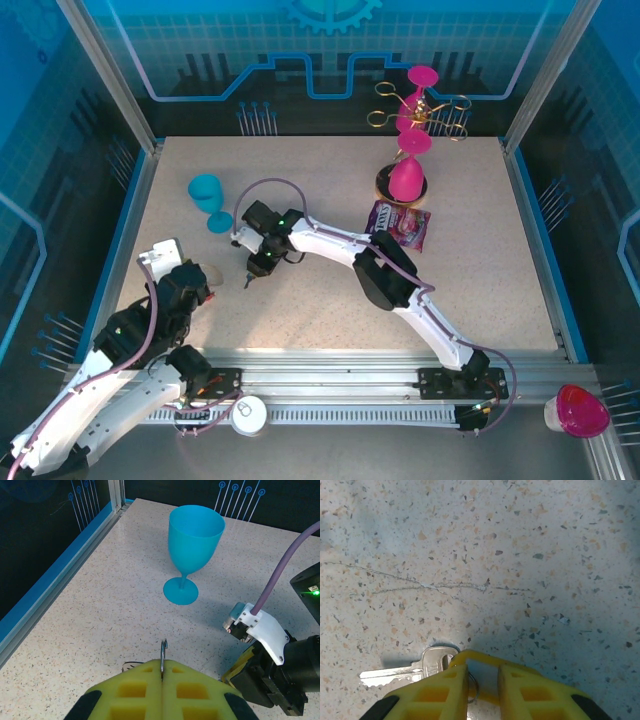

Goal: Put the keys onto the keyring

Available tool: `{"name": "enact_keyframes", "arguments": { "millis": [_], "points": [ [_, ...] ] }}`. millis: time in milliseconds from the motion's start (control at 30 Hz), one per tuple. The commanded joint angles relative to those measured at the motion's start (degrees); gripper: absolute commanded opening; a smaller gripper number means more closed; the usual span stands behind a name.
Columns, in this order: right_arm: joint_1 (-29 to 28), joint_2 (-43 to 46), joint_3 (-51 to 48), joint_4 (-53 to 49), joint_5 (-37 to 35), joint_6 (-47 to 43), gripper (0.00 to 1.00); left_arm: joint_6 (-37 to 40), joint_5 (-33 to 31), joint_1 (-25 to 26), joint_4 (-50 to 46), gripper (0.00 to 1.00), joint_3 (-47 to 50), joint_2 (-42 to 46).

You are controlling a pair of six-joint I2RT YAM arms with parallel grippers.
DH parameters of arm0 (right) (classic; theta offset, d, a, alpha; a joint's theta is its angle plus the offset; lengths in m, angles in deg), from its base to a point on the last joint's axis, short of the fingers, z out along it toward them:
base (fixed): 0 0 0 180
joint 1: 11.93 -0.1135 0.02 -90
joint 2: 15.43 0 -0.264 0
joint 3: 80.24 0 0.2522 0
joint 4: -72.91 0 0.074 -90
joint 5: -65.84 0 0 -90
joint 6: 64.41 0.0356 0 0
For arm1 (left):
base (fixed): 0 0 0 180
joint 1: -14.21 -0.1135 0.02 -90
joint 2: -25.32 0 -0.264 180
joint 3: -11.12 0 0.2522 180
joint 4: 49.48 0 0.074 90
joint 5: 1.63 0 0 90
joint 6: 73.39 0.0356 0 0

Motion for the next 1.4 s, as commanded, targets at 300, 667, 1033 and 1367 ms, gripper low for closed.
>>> {"name": "enact_keyframes", "arguments": {
  "millis": [300, 667, 1033, 1367],
  "points": [
    [2.59, 11.99, -19.45, -5.54, -8.07, -0.86, 0.26, 1.53, 0.37, -0.49, 2.69, 0.00, 0.96, 0.11],
    [8.83, 29.36, -40.84, -5.47, -10.06, 1.71, 0.33, 8.96, 7.35, -0.67, 11.27, 0.00, 2.56, -3.32],
    [8.98, 33.38, -45.36, -1.22, -7.30, 5.50, 0.41, 17.71, 21.35, -0.67, 21.11, 0.00, 5.50, -9.21],
    [8.88, 30.52, -45.27, -1.14, -5.39, 6.36, 0.35, 20.54, 25.60, -0.68, 22.59, 0.00, 5.28, -11.79]
  ]
}}
